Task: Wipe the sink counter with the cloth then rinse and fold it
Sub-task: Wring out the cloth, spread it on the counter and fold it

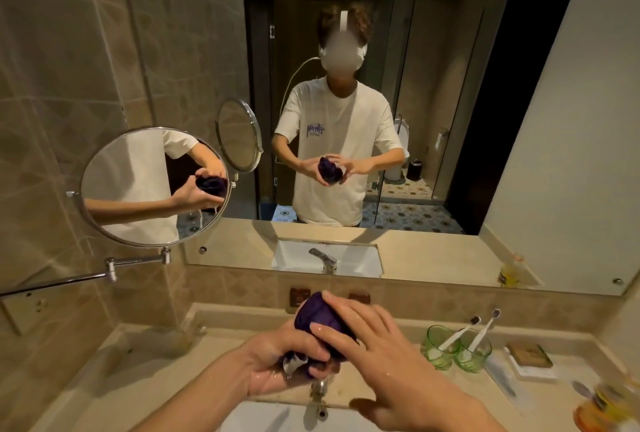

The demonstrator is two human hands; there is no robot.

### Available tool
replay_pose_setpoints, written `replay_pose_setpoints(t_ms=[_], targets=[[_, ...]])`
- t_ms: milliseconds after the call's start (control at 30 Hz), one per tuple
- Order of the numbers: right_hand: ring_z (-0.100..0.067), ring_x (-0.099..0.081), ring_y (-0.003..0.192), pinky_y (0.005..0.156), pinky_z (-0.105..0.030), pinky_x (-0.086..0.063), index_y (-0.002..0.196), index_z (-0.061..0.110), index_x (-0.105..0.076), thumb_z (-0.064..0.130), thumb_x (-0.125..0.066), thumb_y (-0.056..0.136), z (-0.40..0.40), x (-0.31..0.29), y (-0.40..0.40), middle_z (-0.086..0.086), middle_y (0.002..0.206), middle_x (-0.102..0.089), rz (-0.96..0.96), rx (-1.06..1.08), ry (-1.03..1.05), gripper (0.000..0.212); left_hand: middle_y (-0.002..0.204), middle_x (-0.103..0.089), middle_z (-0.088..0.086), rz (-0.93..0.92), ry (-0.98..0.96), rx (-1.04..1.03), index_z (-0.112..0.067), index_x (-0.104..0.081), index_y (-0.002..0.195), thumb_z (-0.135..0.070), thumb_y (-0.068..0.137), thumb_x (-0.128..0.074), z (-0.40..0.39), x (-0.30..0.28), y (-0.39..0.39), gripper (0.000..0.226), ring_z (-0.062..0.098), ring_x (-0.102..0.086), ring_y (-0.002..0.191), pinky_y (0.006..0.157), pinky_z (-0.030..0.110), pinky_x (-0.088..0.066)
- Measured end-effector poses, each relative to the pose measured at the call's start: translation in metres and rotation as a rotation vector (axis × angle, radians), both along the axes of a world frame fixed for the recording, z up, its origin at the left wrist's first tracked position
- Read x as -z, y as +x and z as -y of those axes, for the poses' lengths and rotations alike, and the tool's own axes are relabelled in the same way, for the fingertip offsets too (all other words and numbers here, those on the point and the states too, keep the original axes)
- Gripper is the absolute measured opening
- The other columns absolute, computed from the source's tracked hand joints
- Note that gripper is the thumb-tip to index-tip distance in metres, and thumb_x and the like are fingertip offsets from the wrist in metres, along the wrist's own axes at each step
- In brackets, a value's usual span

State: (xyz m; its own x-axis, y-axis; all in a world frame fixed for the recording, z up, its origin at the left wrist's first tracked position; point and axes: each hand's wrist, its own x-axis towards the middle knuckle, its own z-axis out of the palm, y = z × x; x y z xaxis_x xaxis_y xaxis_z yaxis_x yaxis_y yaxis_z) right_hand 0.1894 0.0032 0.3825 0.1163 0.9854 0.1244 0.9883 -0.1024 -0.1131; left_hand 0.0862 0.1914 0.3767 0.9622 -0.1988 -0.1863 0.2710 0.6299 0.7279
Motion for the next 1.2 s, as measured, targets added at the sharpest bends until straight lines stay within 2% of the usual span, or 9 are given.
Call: replay_pose_setpoints(t_ms=[67, 167, 300, 467, 567, 767, 933, 1067, 1200], targets=[[-0.024, 0.006, 0.157, 0.124, -0.053, -0.017, 0.161, 0.033, 0.006, 0.029, -0.078, 0.075, -0.008, 0.009, 0.008, -0.01, 0.169, 0.015, 0.31, -0.039, 0.125, 0.121, 0.091, -0.063, 0.02, -0.002, 0.06, 0.091, -0.002, -0.055, 0.119, 0.017, 0.069, -0.061, -0.003, -0.012, 0.003, 0.053, 0.022, -0.057, 0.071, 0.054, 0.022, -0.044], [-0.036, -0.022, 0.153, 0.115, -0.065, -0.03, 0.157, 0.017, -0.023, 0.03, -0.066, 0.095, -0.022, 0.015, 0.019, -0.022, 0.164, -0.018, 0.343, -0.161, 0.505, 0.077, 0.089, -0.066, 0.015, -0.044, 0.157, 0.233, -0.004, -0.06, 0.111, 0.01, 0.069, -0.061, -0.009, -0.027, 0.01, 0.044, 0.018, -0.064, 0.073, 0.056, 0.018, -0.046], [-0.042, -0.044, 0.14, 0.11, -0.059, -0.041, 0.147, 0.002, -0.04, 0.013, -0.063, 0.1, -0.048, 0.003, 0.03, -0.029, 0.147, -0.048, 0.396, -0.251, 0.642, 0.054, 0.097, -0.065, 0.014, -0.116, 0.322, 0.458, -0.005, -0.057, 0.112, 0.003, 0.072, -0.062, -0.026, -0.042, 0.026, 0.041, 0.013, -0.066, 0.077, 0.059, 0.014, -0.046], [-0.027, -0.061, 0.104, 0.091, -0.036, -0.054, 0.137, 0.002, -0.047, 0.029, -0.044, 0.109, -0.062, 0.004, 0.033, -0.015, 0.12, -0.066, 0.347, -0.185, 0.486, 0.039, 0.087, -0.064, 0.008, -0.228, 0.413, 0.554, -0.007, -0.064, 0.092, 0.012, 0.083, -0.058, -0.038, -0.031, 0.037, 0.021, 0.011, -0.059, 0.076, 0.057, 0.015, -0.046], [-0.024, -0.06, 0.092, 0.078, -0.04, -0.054, 0.123, 0.011, -0.057, 0.055, -0.02, 0.105, -0.063, 0.023, 0.029, -0.006, 0.105, -0.063, 0.071, -0.019, 0.264, 0.061, 0.074, -0.064, 0.003, -0.307, 0.558, 0.522, -0.012, -0.066, 0.076, 0.013, 0.09, -0.057, -0.033, -0.019, 0.035, 0.029, 0.008, -0.058, 0.064, 0.055, 0.015, -0.046], [-0.033, -0.061, 0.061, 0.046, -0.032, -0.033, 0.092, 0.007, -0.055, 0.023, -0.077, 0.073, -0.069, 0.056, 0.023, -0.012, 0.079, -0.065, 0.147, 0.056, 0.064, 0.034, 0.065, -0.058, 0.006, -0.357, 0.982, 0.353, -0.011, -0.061, 0.074, 0.004, 0.082, -0.068, -0.02, 0.017, 0.038, 0.018, 0.014, -0.054, 0.058, 0.057, 0.024, -0.048], [-0.04, -0.064, 0.086, 0.06, -0.042, -0.036, 0.112, 0.002, -0.053, 0.01, -0.057, 0.088, -0.074, 0.065, 0.012, -0.019, 0.105, -0.065, 0.184, 0.142, -0.099, 0.026, 0.064, -0.059, -0.001, -0.221, 1.416, 0.163, -0.022, -0.057, 0.073, -0.002, 0.076, -0.071, -0.004, 0.038, 0.032, 0.024, 0.01, -0.054, 0.053, 0.048, 0.022, -0.046], [-0.04, -0.066, 0.092, 0.063, -0.04, -0.038, 0.118, 0.001, -0.052, 0.015, -0.058, 0.091, -0.076, 0.067, 0.006, -0.019, 0.111, -0.067, 0.222, 0.133, -0.243, 0.031, 0.068, -0.061, 0.0, -0.225, 1.419, 0.042, -0.013, -0.061, 0.111, -0.004, 0.075, -0.07, 0.01, 0.057, 0.016, 0.038, 0.009, -0.056, 0.054, 0.044, 0.018, -0.042], [-0.037, -0.067, 0.091, 0.062, -0.039, -0.038, 0.12, 0.004, -0.052, 0.018, -0.059, 0.092, -0.074, 0.067, -0.001, -0.015, 0.113, -0.068, 0.246, 0.136, -0.246, 0.032, 0.076, -0.064, 0.002, -0.238, 1.386, 0.002, -0.012, -0.054, 0.123, -0.007, 0.076, -0.072, 0.014, 0.062, 0.01, 0.051, 0.011, -0.058, 0.061, 0.051, 0.02, -0.048]])
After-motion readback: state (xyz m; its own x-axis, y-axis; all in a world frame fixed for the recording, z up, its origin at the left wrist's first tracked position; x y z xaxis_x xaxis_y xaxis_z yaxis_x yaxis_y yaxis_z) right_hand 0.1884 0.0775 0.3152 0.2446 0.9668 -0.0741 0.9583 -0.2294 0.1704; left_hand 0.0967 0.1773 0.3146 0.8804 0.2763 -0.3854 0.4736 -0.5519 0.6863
